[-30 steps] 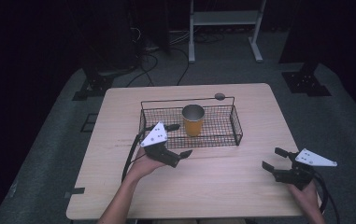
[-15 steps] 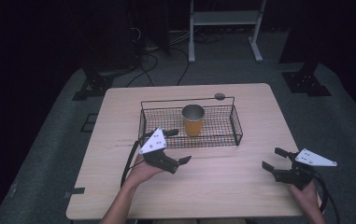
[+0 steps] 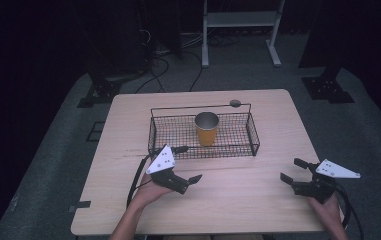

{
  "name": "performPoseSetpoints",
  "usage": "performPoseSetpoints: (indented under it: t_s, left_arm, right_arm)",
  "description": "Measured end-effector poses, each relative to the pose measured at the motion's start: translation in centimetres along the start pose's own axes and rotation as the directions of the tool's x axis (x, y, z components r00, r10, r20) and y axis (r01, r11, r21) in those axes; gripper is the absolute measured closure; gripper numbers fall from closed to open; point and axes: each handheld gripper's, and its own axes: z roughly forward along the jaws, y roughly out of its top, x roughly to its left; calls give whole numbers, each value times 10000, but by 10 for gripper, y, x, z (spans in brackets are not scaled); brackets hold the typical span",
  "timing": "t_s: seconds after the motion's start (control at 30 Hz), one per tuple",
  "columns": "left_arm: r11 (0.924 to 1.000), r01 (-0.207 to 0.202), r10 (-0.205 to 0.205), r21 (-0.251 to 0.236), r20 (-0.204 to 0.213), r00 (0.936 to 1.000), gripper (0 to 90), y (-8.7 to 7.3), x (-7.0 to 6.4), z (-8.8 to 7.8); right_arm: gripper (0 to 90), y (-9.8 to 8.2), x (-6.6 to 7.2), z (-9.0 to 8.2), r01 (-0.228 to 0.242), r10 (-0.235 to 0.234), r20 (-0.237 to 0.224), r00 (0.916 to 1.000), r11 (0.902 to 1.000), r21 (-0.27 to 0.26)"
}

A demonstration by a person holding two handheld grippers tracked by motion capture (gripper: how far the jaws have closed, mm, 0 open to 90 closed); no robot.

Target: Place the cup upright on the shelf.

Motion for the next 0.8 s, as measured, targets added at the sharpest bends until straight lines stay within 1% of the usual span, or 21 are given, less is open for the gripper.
performPoseSetpoints:
  t_s: [0.1,0.3,0.47,0.63,0.7,0.8]
  left_arm:
    - [10000,38,-38,77,-21,10000,18,-4,-2,-2]
    - [9998,187,-186,74,-74,9998,18,-11,-6,-7]
    - [9996,219,-217,174,-112,9997,18,-15,-9,-10]
    - [9993,374,-373,10,-154,9992,18,-18,-12,-16]
    - [9994,358,-358,19,-189,9992,18,-20,-14,-18]
    - [9989,476,-476,8,-247,9986,18,-24,-17,-23]
  right_arm:
    - [143,0,0,0,13,-13,1,10000,10000,10]
    - [142,0,0,0,11,-11,-5,10000,10000,9]
    - [143,0,0,0,10,-10,-6,10000,10000,9]
    - [142,0,0,0,12,-12,-11,10000,10000,9]
    - [142,0,0,0,7,-7,-15,10000,10000,13]
    - [142,0,0,0,7,-7,-22,10000,10000,11]
